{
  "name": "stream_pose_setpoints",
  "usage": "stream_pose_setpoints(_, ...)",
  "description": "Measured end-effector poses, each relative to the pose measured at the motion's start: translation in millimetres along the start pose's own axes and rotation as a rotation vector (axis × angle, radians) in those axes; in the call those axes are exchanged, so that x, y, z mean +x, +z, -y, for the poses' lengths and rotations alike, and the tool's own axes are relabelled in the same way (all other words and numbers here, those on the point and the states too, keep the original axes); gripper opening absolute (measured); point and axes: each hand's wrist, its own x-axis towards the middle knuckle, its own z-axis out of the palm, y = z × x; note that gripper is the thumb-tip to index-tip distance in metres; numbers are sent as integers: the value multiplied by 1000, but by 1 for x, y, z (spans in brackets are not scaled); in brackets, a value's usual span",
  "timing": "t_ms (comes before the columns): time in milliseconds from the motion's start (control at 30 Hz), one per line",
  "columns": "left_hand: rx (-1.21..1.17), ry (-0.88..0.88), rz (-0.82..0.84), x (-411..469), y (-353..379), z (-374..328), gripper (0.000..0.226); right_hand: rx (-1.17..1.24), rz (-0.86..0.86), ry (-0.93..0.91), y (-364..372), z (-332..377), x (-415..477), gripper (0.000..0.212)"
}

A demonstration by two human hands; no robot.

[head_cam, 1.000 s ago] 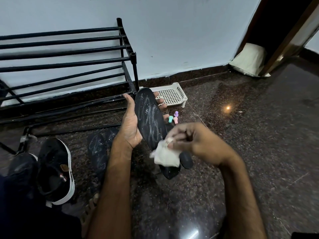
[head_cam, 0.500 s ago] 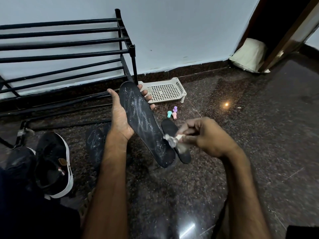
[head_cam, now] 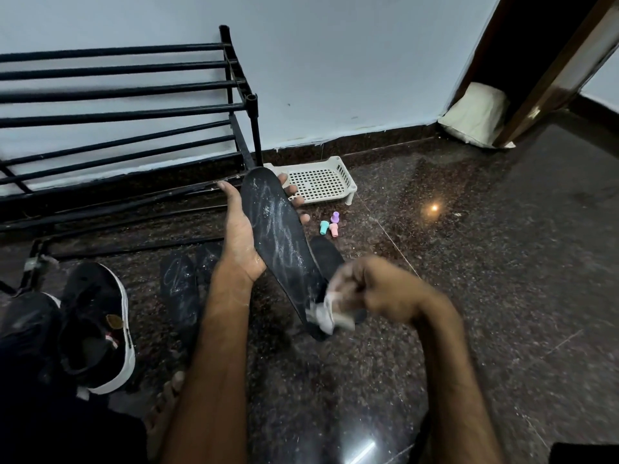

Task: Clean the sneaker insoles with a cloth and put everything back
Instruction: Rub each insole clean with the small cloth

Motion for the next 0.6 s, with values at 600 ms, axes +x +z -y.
stream_pose_setpoints(600,76,-255,12,-10,29,38,77,396,-775,-230,-9,-8,14,11)
